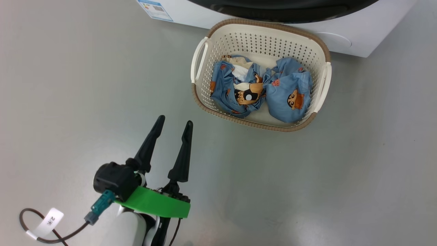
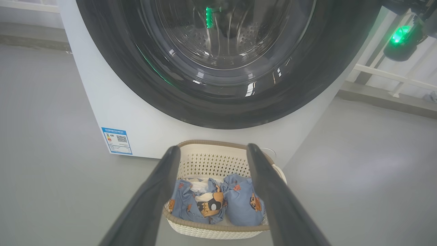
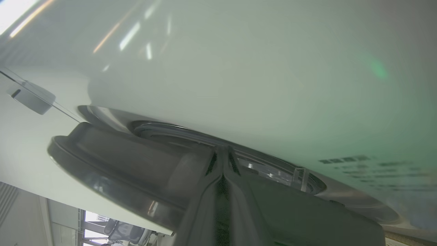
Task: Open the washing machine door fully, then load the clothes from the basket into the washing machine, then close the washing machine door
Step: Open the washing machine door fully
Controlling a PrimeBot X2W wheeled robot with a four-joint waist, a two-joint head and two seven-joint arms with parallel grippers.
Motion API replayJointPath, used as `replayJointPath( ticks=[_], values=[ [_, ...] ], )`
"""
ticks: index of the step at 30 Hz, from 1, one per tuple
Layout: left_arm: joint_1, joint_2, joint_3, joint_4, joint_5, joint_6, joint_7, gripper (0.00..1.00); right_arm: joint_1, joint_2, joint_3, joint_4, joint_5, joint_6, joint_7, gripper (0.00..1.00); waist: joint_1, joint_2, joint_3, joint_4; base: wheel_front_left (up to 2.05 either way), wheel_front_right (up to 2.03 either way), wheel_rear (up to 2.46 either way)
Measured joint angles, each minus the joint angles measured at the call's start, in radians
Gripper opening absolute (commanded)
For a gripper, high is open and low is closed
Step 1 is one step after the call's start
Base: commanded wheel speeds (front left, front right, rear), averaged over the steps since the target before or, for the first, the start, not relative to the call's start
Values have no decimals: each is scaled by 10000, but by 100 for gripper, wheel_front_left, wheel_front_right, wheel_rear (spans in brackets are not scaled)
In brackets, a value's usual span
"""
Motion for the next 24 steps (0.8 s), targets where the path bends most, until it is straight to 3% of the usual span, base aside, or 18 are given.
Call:
replayJointPath(
  ticks=[24],
  values=[
    [29, -8, 249, 104, 138, 79, -2, 100, 947, 176, 980, -336, 31, -25, 445, 0, -1, 0, -841, -307, 0, 0, 0]
  ],
)
